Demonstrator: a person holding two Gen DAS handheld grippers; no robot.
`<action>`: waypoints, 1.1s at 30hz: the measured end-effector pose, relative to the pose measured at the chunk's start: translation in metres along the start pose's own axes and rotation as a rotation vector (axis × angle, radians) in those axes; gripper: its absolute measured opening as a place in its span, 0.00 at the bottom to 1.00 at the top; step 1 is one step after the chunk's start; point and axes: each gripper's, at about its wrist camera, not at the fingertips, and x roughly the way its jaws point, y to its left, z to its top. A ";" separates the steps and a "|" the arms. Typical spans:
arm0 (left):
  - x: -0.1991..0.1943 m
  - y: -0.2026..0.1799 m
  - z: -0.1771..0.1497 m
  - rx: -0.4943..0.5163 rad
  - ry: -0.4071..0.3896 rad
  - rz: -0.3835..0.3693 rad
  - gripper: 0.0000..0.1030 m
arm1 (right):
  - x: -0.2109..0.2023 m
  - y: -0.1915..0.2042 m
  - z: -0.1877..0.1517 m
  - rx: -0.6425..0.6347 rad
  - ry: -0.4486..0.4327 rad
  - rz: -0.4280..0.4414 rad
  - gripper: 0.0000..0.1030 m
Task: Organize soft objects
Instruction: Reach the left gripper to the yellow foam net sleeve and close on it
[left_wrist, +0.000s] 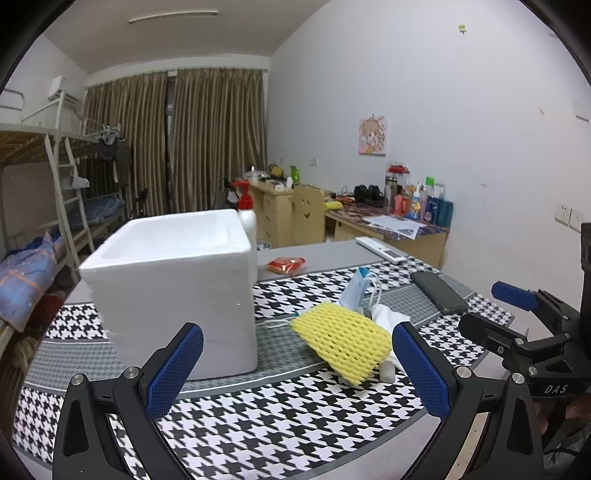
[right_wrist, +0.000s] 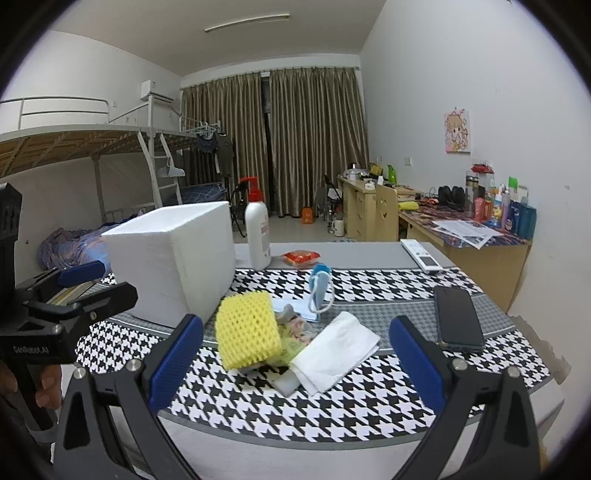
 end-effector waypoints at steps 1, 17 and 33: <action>0.003 -0.002 0.000 0.002 0.006 -0.004 0.99 | 0.002 -0.002 -0.001 0.003 0.006 -0.004 0.99; 0.055 -0.016 -0.008 -0.006 0.135 -0.038 0.99 | 0.038 -0.022 -0.012 0.040 0.097 -0.033 0.99; 0.109 -0.020 -0.023 -0.053 0.281 -0.079 0.82 | 0.072 -0.038 -0.023 0.066 0.186 -0.045 0.99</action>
